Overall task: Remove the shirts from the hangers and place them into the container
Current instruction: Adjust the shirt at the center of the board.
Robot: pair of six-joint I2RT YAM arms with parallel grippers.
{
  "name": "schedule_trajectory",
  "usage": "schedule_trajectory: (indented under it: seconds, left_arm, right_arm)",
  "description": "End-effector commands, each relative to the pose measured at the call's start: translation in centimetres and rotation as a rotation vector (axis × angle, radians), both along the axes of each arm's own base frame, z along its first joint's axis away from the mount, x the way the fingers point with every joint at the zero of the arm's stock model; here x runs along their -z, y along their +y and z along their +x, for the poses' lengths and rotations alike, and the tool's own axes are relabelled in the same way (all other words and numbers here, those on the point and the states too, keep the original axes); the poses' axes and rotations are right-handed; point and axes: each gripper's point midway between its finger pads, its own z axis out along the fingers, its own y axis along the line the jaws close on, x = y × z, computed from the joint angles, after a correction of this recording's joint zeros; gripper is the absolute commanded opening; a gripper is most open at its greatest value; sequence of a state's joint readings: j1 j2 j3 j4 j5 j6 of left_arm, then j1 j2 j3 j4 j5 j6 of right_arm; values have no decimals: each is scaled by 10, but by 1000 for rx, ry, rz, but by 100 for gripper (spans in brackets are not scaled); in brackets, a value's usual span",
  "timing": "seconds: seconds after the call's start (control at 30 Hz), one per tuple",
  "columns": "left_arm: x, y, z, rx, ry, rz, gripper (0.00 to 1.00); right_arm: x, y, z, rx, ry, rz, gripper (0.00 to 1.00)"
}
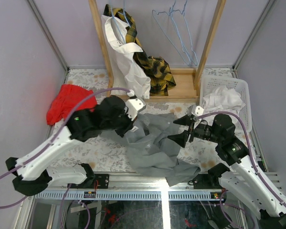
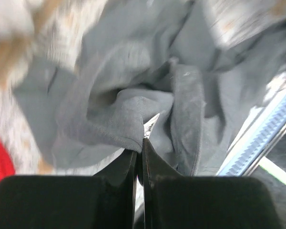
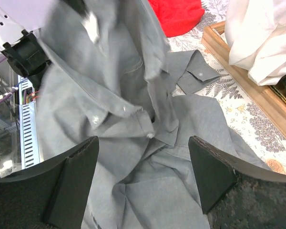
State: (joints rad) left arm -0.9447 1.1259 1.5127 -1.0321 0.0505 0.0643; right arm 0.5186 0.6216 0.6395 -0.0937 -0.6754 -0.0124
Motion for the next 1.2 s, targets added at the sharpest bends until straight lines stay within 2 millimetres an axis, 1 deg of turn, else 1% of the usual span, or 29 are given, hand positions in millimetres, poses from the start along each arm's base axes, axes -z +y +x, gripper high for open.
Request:
schedule_trajectory:
  seconds: [0.0, 0.03, 0.07, 0.13, 0.17, 0.2, 0.23, 0.3, 0.5, 0.53, 0.57, 0.63, 0.7, 0.77, 0.87, 0.9, 1.0, 1.03, 1.13, 1.17]
  left_arm:
    - [74, 63, 24, -332, 40, 235, 0]
    - [85, 68, 23, -363, 61, 240, 0]
    - [89, 71, 24, -395, 68, 221, 0]
    - [90, 74, 25, -455, 80, 174, 0]
    - [92, 77, 26, -490, 89, 167, 2]
    - [94, 80, 29, -526, 99, 165, 6]
    - [97, 81, 30, -551, 114, 166, 7]
    - [104, 79, 32, -568, 143, 179, 7]
    - [128, 72, 36, -610, 216, 207, 8]
    - [130, 70, 35, -610, 226, 196, 9]
    - [131, 67, 34, -604, 234, 181, 9]
    - [132, 63, 33, -602, 245, 147, 9]
    - [133, 63, 33, -615, 247, 131, 8]
    - [133, 64, 33, -628, 247, 121, 8]
    - [134, 67, 33, -653, 247, 109, 8]
    - [135, 68, 33, -662, 249, 105, 7]
    - [130, 71, 34, -701, 236, 60, 3]
    - [131, 72, 34, -714, 234, 39, 4]
    - [127, 70, 34, -729, 234, -28, 6]
    - [127, 71, 34, -745, 232, -38, 6]
  right_arm:
    - [-6, 7, -10, -87, -22, 18, 83]
    - [-6, 10, -15, -120, -1, 24, 83]
    - [-6, 14, -18, -154, 31, 33, 83]
    - [-4, 21, -21, -193, 106, 40, 83]
    - [0, 25, -19, -194, 142, 29, 82]
    - [4, 29, -19, -195, 167, 9, 81]
    - [7, 38, -22, -211, 171, -24, 81]
    - [22, 51, -25, -226, 154, -119, 81]
    - [71, 87, -20, -206, 127, -356, 84]
    - [78, 92, -19, -202, 123, -385, 98]
    - [88, 98, -20, -216, 135, -420, 100]
    - [99, 110, -24, -255, 145, -464, 99]
    - [110, 121, -20, -258, 140, -481, 99]
    - [123, 131, -12, -244, 132, -488, 99]
    - [135, 140, 13, -146, 84, -488, 99]
    - [134, 145, 22, -119, 53, -466, 99]
    - [138, 151, 44, -14, 11, -418, 99]
    - [143, 154, 45, -14, 17, -416, 99]
    - [166, 169, 23, -178, 55, -422, 99]
    - [174, 170, 27, -155, 83, -434, 99]
